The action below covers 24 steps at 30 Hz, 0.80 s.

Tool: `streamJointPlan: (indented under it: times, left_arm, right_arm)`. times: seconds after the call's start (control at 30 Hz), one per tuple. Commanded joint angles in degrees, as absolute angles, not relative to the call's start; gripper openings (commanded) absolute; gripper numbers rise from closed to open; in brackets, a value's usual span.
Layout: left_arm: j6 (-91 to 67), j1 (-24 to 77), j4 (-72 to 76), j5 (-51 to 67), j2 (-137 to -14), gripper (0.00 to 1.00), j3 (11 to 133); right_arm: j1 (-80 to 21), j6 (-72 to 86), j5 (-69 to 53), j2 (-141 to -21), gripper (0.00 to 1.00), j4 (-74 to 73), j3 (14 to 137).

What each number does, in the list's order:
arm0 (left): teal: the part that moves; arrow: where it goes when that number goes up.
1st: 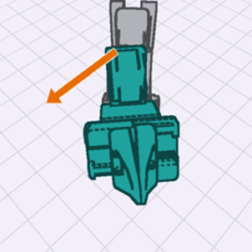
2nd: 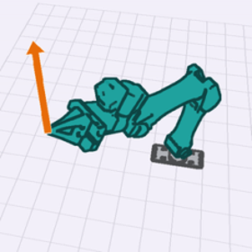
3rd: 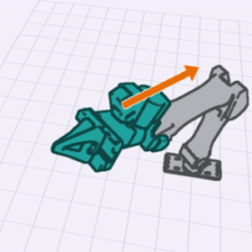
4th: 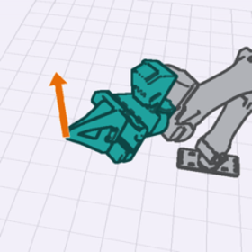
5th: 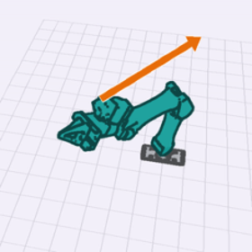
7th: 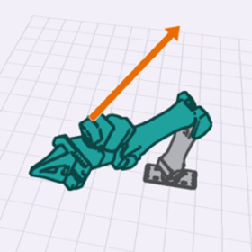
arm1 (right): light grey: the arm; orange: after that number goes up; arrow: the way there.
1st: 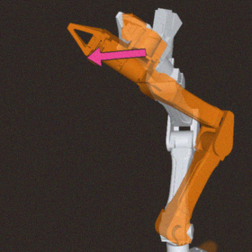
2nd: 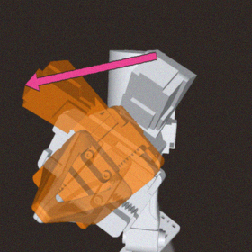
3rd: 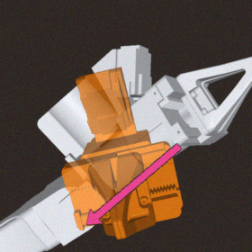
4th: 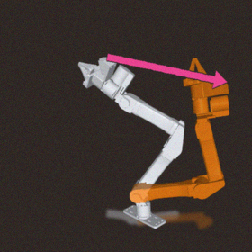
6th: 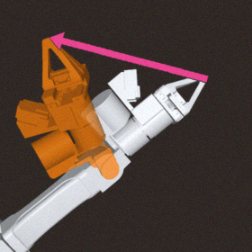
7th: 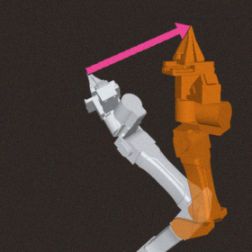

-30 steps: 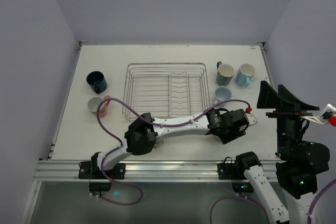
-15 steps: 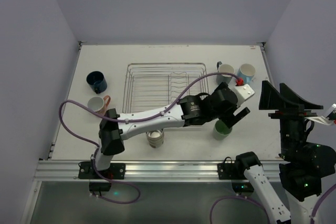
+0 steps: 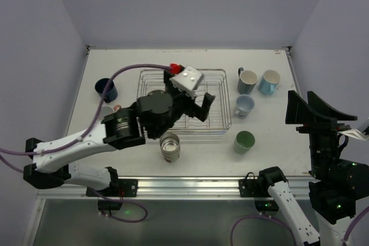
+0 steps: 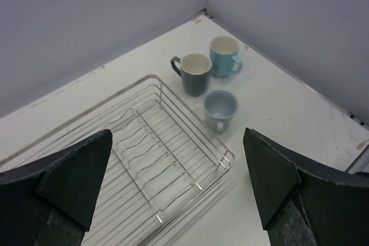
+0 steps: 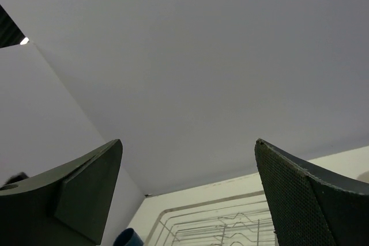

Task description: Unload the cups from the dish rack

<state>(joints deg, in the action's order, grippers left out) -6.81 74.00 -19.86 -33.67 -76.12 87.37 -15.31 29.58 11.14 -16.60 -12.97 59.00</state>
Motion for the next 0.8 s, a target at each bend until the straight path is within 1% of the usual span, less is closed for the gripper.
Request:
streamJointPlan:
  times: [0.0,0.17,0.3,0.47,0.53,0.6,0.77]
  left_arm:
    - [-4.0,73.9,-20.7,-44.9,-66.4,1.00,85.7]
    - [-4.0,73.9,-27.4,-48.5,-55.1,1.00,84.1]
    - [-4.3,73.9,-28.0,-51.3,-47.0,1.00,83.5]
    - [-2.0,73.9,-22.2,-44.4,-36.0,1.00,81.6]
    - [-1.5,73.9,-20.1,-43.3,-33.4,1.00,79.6]
    - [-1.1,73.9,-19.3,-42.7,-33.0,1.00,78.3]
    - [-1.5,73.9,-20.6,-43.8,-37.6,1.00,77.5]
  right_arm:
    - [-15.1,30.1,9.5,-16.7,0.99,-13.3,60.4]
    - [-15.1,30.8,8.9,-16.4,0.99,-12.7,58.9]
    - [-15.1,30.8,8.4,-16.3,0.99,-12.2,58.6]
    - [-15.1,30.1,8.5,-14.7,0.99,-11.1,58.9]
    - [-15.1,29.9,9.0,-13.5,0.99,-9.8,58.4]
    - [-15.0,29.8,9.0,-13.1,0.99,-9.1,58.4]
    - [-15.0,29.5,7.5,-13.4,0.99,-8.4,58.8]
